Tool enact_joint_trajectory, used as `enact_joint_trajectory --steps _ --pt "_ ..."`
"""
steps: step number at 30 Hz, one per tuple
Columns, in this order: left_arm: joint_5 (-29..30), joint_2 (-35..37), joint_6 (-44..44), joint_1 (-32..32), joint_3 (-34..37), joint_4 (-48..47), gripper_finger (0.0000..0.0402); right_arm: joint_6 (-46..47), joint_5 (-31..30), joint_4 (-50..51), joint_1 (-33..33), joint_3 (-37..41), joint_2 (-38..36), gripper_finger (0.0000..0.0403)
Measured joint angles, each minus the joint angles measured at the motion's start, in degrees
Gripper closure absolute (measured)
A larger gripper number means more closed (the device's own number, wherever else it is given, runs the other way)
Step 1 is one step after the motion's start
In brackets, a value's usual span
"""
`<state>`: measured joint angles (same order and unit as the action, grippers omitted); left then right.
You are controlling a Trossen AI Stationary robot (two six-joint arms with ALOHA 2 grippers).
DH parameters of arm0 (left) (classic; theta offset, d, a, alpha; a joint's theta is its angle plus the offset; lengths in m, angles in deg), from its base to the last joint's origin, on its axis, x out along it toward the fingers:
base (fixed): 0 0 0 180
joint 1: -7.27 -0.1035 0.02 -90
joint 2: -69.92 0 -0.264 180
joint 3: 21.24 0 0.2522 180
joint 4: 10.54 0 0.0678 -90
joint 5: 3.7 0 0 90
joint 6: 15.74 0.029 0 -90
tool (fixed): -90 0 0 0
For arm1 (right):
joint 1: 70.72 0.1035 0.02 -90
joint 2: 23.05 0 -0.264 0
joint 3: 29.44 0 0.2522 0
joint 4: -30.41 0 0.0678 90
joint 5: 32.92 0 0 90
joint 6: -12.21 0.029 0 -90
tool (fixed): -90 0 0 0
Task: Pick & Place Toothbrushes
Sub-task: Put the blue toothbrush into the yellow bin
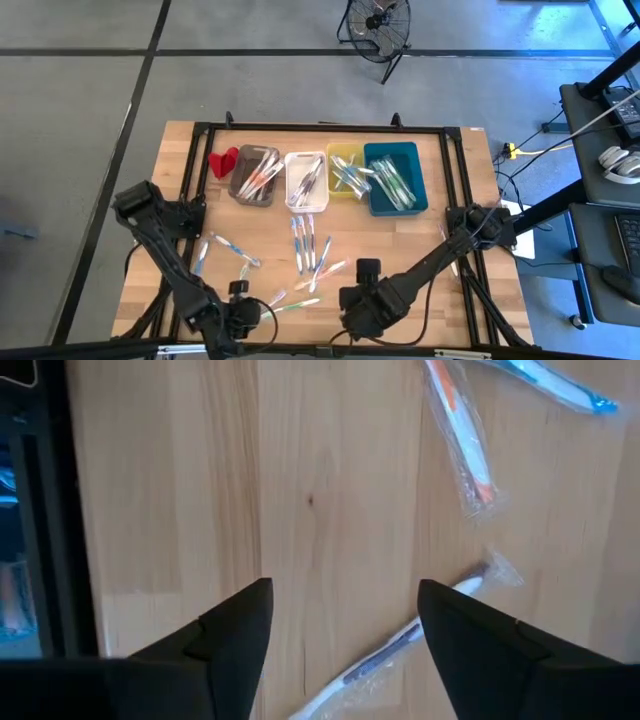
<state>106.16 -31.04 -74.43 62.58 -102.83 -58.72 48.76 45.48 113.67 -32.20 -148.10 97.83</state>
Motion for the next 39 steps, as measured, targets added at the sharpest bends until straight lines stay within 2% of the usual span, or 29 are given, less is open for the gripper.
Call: enact_joint_trajectory --steps 7,12,17,21,29,39 --pt "3.84 0.35 4.05 -1.22 0.00 -3.45 0.0258 -0.16 -0.80 -1.56 0.00 0.45 0.00 0.0166" --pt "2.20 1.28 6.81 -3.15 -0.02 -14.24 0.0258 -0.91 -2.55 -2.48 -0.01 0.45 0.00 0.0179" --pt "-0.13 1.43 4.50 -3.78 -0.02 -27.46 0.0258 -1.00 -2.55 -3.00 0.00 0.45 0.00 0.0190" --pt "-0.15 1.43 4.26 -3.82 -0.02 -33.08 0.0258 -1.01 -2.55 -3.09 -0.01 0.45 0.00 0.0198" --pt "-3.27 1.43 11.24 -5.90 -0.02 -35.51 0.0258 -1.02 -2.55 -4.05 -0.02 0.45 0.00 0.0210" --pt "-3.01 1.43 25.58 -12.44 -0.02 -39.03 0.0258 -1.12 -4.75 -4.89 0.35 0.45 0.00 0.0225"
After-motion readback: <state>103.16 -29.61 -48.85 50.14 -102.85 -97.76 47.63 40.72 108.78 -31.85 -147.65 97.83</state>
